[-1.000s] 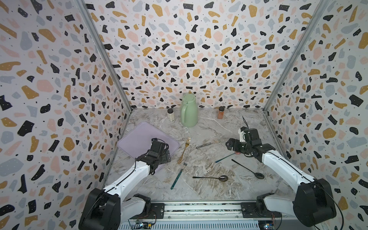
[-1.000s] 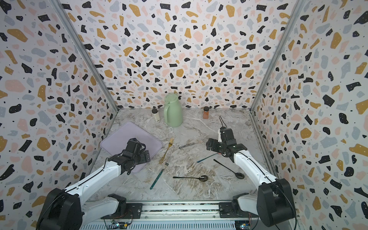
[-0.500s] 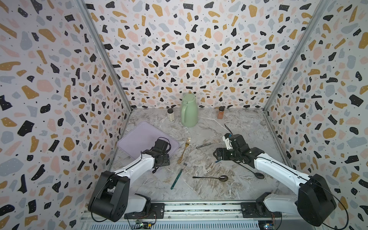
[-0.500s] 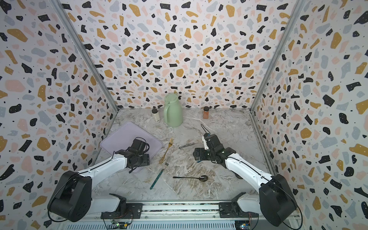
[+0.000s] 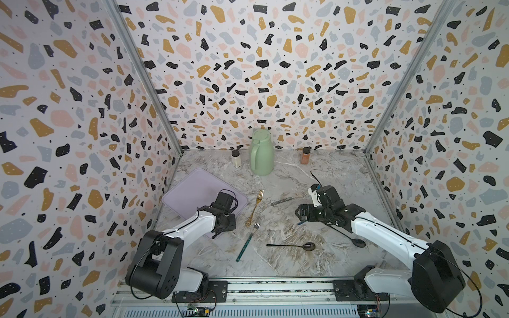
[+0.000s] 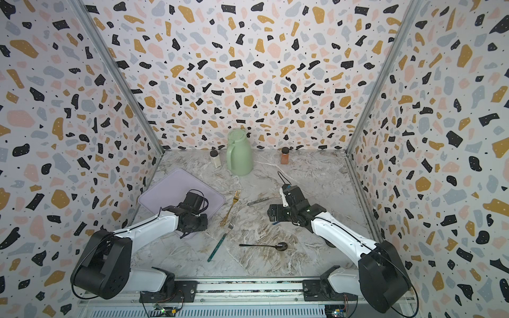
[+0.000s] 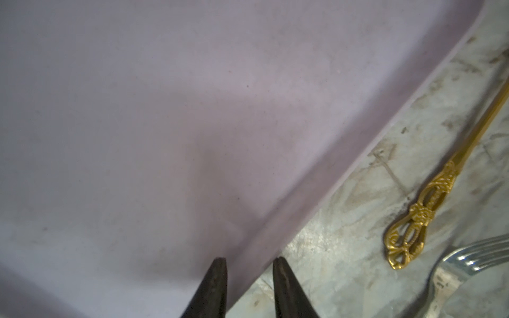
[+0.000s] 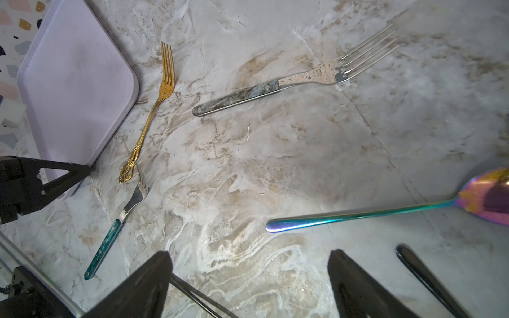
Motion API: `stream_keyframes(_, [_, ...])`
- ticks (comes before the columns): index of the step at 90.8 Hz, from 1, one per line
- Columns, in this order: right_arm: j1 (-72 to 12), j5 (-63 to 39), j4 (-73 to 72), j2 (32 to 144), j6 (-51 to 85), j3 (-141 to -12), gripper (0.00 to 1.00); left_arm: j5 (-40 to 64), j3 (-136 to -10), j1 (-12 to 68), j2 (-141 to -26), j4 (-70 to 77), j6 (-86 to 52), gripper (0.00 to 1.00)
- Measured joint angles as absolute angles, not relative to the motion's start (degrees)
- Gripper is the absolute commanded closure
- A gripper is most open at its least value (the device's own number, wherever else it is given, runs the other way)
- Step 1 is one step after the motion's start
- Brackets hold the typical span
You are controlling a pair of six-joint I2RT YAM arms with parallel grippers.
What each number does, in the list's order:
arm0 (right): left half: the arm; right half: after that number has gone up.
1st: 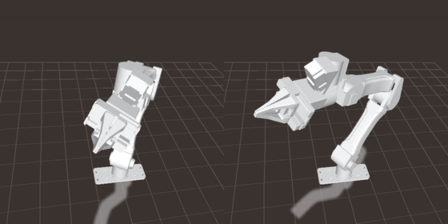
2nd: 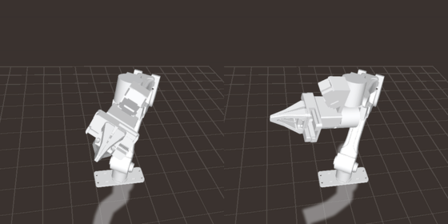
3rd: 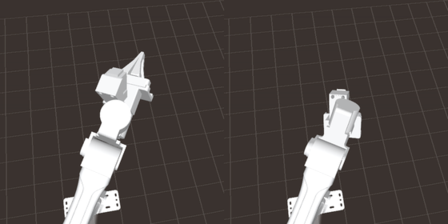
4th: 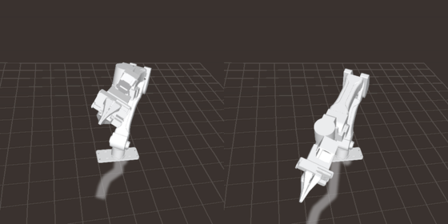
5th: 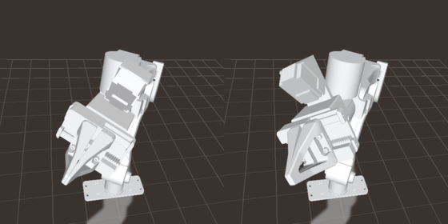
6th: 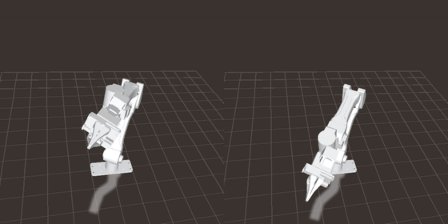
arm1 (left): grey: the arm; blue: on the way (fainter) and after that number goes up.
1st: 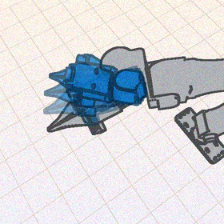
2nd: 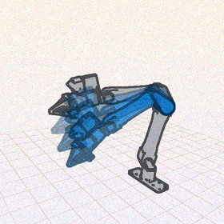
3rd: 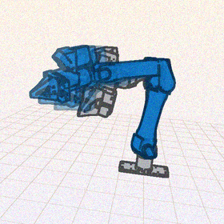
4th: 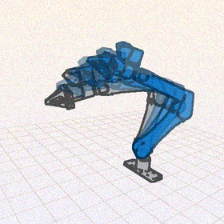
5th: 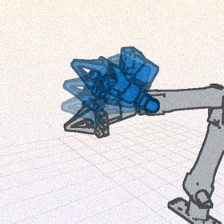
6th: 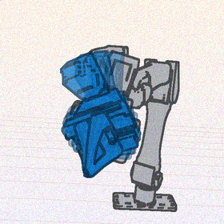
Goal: Set the spoon and fork side by side
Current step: Move the tray to the center of the board.
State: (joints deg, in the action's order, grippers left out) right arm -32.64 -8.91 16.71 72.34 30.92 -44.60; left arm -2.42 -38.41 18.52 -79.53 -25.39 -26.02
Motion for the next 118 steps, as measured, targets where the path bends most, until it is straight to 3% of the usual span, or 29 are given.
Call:
stream_keyframes(36, [-33.1,-6.52,16.73,72.34,32.86,-43.57,0.06,-2.24,-40.16,22.63,-82.0,-23.57,-27.16,0.89])
stream_keyframes(54, [-33.19,-5.34,16.99,72.31,33.63,-43.33,0.06,-2.87,-42.46,27.05,-84.82,-22.2,-29.3,0.93])
stream_keyframes(89, [-31.94,-3.16,19.75,71.5,33.5,-42.98,0.04,-3.86,-50.92,35.4,-93.36,-21.91,-34.54,0.93])
stream_keyframes(118, [-21.74,-6.81,20.01,70.39,33.54,-40.12,0.04,-5.3,-57.25,41.43,-99.2,-21.37,-37.32,0.93])
